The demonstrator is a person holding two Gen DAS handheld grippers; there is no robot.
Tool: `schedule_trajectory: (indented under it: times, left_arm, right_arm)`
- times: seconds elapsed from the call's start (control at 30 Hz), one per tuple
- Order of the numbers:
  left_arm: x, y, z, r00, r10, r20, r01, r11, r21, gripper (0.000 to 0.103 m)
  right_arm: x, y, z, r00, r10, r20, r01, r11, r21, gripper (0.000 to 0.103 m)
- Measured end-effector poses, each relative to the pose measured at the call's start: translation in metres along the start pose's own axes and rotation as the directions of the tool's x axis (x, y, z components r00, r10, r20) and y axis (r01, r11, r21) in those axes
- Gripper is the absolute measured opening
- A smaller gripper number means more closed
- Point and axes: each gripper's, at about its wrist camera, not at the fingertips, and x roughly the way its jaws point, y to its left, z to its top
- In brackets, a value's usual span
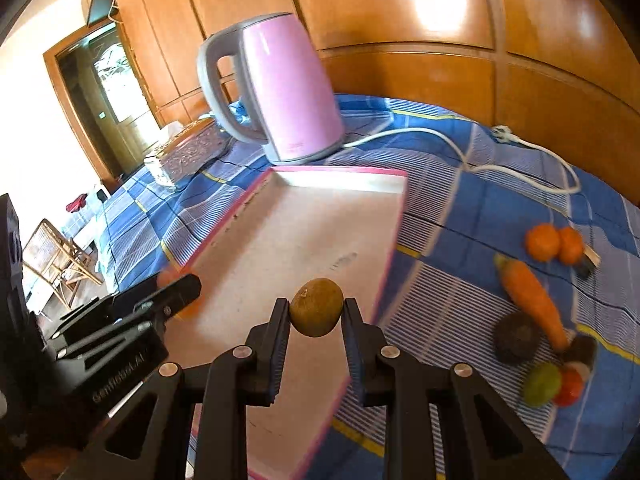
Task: Organize fruits
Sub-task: 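Carry both fruits over the pink tray and open both tools to drop them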
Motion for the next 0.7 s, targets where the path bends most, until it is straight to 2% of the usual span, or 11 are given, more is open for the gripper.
schedule_trajectory:
  times: [0.13, 0.3, 0.6, 0.7]
  left_arm:
    - [-0.003, 0.001, 0.000, 1.000, -0.008, 0.018, 0.008, 1.000, -0.019, 0.050]
    - [-0.008, -0.002, 0.001, 0.999, -0.017, 0.041, 0.018, 1.000, -0.017, 0.050]
    - [-0.018, -0.024, -0.006, 0.997, -0.046, 0.054, 0.043, 0.998, 0.047, 0.051]
    - [-0.021, -0.030, -0.009, 0.997, -0.058, 0.059, 0.054, 0.997, 0.060, 0.057]
  right_arm:
    - [0.005, 0.008, -0.004, 1.000, -0.008, -0.006, 0.008, 1.000, -0.008, 0.028]
    - [0.000, 0.004, -0.017, 0.998, -0.057, -0.014, 0.057, 0.998, 0.011, 0.032]
    - [-0.032, -0.011, -0.032, 0.990, -0.139, 0.036, 0.136, 0.989, 0.063, 0.034]
    - [-0.043, -0.014, -0.036, 0.984, -0.168, 0.058, 0.164, 0.985, 0.057, 0.034]
